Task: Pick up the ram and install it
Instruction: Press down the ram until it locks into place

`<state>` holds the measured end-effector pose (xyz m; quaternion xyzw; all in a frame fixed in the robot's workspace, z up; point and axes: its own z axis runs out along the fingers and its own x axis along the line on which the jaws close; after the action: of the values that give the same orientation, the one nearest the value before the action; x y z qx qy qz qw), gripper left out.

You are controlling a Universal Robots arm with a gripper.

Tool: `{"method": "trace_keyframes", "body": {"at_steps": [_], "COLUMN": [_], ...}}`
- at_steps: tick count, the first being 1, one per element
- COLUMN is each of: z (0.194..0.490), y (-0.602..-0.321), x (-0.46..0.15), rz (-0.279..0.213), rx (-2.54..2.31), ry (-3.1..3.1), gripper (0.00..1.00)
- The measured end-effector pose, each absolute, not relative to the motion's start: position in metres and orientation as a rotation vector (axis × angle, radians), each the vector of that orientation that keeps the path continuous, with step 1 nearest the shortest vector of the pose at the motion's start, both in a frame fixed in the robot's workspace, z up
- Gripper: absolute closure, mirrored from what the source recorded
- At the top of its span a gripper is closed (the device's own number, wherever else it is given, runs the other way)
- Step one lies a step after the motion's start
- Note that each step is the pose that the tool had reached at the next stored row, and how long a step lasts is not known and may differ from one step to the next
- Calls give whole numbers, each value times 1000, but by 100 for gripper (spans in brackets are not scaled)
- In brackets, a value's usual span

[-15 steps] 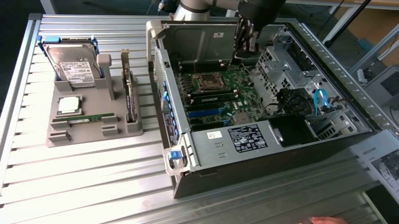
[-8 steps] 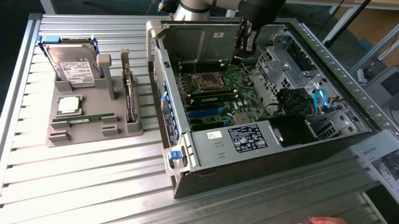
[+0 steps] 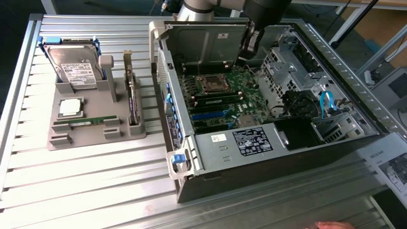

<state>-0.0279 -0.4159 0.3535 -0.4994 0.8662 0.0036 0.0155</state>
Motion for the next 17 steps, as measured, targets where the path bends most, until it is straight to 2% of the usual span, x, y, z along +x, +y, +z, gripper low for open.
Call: {"method": "trace_keyframes", "body": {"at_steps": [17], "z": [353], "y": [-416], "x": [-28], "rz": [5], "rx": [-1188], "ry": [2874], "gripper": [90]}}
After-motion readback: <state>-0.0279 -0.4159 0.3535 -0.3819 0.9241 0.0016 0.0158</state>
